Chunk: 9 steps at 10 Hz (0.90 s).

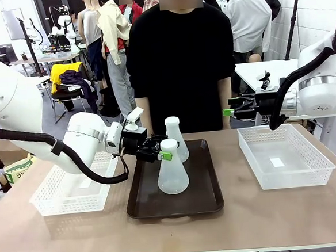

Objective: Prepare the laboratory tools.
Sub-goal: Place the picked Big flask upright in the Handle tray as directed by the person.

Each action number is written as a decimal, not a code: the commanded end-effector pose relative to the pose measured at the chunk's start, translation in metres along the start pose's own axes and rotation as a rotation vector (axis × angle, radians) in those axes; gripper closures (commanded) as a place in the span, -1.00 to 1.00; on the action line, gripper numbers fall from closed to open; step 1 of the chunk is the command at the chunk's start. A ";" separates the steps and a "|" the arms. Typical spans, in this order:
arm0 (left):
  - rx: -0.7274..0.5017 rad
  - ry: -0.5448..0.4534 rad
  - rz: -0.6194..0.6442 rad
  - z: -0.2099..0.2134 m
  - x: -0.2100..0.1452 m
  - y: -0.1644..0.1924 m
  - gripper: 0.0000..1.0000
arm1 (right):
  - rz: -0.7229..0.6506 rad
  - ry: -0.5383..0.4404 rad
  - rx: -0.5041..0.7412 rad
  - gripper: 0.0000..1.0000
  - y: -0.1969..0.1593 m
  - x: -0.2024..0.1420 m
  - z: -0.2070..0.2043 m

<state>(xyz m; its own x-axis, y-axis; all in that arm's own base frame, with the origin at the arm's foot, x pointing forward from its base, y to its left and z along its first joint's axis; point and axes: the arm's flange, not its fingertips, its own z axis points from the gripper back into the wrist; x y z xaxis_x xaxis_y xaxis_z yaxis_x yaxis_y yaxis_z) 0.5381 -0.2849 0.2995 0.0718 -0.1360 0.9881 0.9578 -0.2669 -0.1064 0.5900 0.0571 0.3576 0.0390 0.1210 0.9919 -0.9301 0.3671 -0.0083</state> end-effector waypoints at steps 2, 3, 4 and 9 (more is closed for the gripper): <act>-0.001 0.000 -0.005 -0.001 0.000 0.000 -1.00 | -0.003 0.005 -0.004 -1.00 0.001 0.000 -0.001; -0.001 0.000 -0.005 -0.001 0.000 0.000 -1.00 | -0.003 0.005 -0.004 -1.00 0.001 0.000 -0.001; -0.001 0.000 -0.005 -0.001 0.000 0.000 -1.00 | -0.003 0.005 -0.004 -1.00 0.001 0.000 -0.001; -0.001 0.000 -0.005 -0.001 0.000 0.000 -1.00 | -0.003 0.005 -0.004 -1.00 0.001 0.000 -0.001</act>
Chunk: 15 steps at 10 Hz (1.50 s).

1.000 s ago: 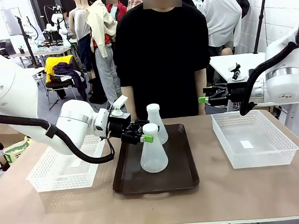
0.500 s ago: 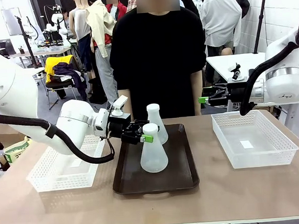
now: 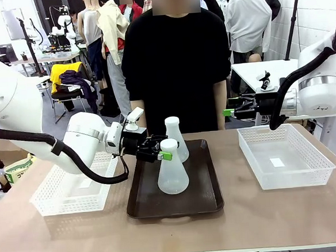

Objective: Prepare the laboratory tools.
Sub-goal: Place the picked Big flask upright in the Handle tray as directed by the person.

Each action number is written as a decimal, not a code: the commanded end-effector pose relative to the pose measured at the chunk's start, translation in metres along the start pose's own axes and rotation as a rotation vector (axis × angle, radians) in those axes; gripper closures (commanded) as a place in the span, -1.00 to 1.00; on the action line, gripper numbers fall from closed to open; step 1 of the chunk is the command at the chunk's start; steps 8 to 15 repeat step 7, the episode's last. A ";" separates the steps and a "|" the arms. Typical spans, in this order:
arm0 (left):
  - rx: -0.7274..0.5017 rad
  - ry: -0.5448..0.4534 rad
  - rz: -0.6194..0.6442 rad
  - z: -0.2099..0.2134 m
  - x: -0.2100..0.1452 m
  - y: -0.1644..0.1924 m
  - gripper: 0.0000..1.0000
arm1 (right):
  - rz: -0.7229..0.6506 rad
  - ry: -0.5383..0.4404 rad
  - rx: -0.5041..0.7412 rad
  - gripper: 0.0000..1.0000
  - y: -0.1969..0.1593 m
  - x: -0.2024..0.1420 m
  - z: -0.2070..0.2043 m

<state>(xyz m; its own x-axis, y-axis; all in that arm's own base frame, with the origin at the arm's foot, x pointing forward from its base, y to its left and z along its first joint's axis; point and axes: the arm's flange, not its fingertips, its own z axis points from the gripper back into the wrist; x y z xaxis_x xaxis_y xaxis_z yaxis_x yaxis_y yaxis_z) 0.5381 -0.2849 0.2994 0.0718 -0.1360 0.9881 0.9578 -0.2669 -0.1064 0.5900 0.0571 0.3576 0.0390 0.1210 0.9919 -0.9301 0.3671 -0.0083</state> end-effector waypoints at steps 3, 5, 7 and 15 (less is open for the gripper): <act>-0.001 0.000 -0.005 -0.001 0.000 0.000 -1.00 | -0.003 0.005 -0.004 -1.00 0.001 0.000 -0.001; -0.001 0.000 -0.005 -0.001 0.000 0.000 -1.00 | -0.003 0.005 -0.004 -1.00 0.001 0.000 -0.001; -0.001 0.000 -0.005 -0.001 0.000 0.000 -1.00 | -0.003 0.005 -0.004 -1.00 0.001 0.000 -0.001; -0.001 0.000 -0.005 -0.001 0.000 0.000 -1.00 | -0.003 0.005 -0.004 -1.00 0.001 0.000 -0.001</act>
